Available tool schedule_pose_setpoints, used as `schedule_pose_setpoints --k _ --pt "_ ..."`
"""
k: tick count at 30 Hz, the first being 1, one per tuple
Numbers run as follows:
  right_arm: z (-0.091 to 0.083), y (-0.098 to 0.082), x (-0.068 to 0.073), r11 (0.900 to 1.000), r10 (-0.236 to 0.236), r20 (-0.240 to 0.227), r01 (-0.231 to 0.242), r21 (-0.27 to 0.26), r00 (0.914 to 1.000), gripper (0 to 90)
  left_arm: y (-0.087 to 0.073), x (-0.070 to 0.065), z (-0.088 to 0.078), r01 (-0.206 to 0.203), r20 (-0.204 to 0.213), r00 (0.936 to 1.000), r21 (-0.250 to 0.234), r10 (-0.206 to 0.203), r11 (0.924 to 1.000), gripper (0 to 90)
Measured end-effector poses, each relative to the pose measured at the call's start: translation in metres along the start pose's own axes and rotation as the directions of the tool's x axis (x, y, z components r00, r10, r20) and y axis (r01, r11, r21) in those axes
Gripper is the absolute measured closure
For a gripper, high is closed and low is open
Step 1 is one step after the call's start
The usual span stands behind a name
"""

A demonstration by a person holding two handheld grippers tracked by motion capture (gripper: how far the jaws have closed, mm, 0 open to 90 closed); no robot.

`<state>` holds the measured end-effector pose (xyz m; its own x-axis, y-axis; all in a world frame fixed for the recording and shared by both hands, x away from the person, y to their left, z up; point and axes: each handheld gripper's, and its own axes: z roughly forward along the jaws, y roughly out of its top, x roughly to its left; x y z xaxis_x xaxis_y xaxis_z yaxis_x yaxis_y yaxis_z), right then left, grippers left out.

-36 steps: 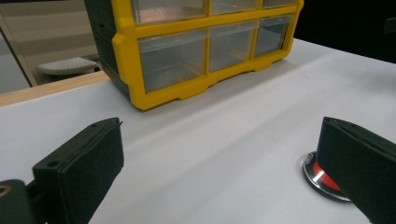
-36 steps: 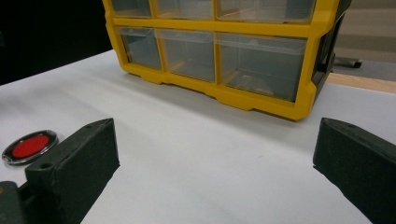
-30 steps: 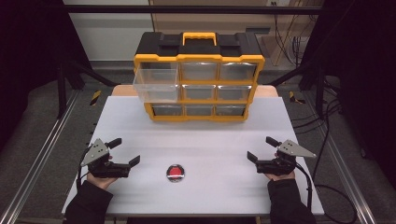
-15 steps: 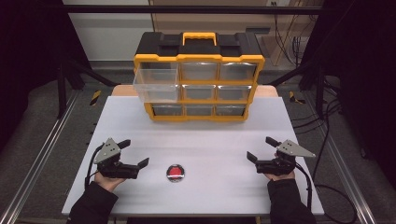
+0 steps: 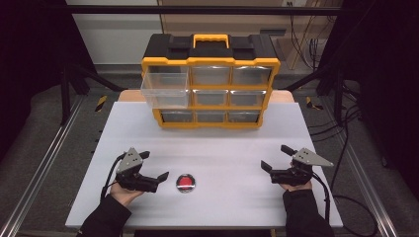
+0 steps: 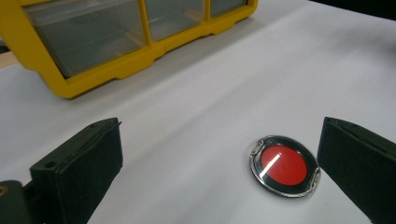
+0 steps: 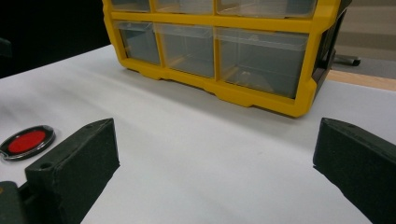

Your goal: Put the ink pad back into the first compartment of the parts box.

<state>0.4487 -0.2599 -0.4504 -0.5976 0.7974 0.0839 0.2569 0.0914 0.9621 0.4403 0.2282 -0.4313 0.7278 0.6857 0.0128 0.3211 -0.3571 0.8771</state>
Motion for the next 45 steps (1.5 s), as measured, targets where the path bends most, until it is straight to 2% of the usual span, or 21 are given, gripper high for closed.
schedule_pose_setpoints --k 8,16,22,32,39,45 --pt "0.0 0.0 0.0 1.0 0.002 0.0 -0.002 0.002 1.0 0.2 0.002 -0.013 0.019 -0.007 0.026 0.9997 0.082 0.005 0.9966 0.0" --pt "0.0 0.0 0.0 1.0 0.001 0.0 -0.001 0.001 1.0 0.2 -0.001 -0.024 0.036 -0.017 0.054 0.9985 0.161 0.008 0.9868 0.0" --pt "0.0 0.0 0.0 1.0 0.001 0.001 -0.001 -0.001 1.0 0.2 -0.002 -0.031 0.047 -0.024 0.074 0.9972 0.211 0.009 0.9771 0.0" --pt "0.0 0.0 0.0 1.0 0.001 0.004 -0.001 -0.001 1.0 0.2 -0.004 -0.043 0.065 -0.052 0.107 0.9941 0.296 0.021 0.9539 0.7" --pt "0.0 0.0 0.0 1.0 0.002 0.003 -0.002 -0.001 1.0 0.2 -0.004 -0.046 0.071 -0.045 0.118 0.993 0.326 0.006 0.9445 4.9" --pt "-0.001 0.0 0.0 1.0 0.001 0.004 -0.001 -0.002 1.0 0.2 -0.004 -0.049 0.073 -0.053 0.124 0.9922 0.334 0.011 0.9413 11.6"
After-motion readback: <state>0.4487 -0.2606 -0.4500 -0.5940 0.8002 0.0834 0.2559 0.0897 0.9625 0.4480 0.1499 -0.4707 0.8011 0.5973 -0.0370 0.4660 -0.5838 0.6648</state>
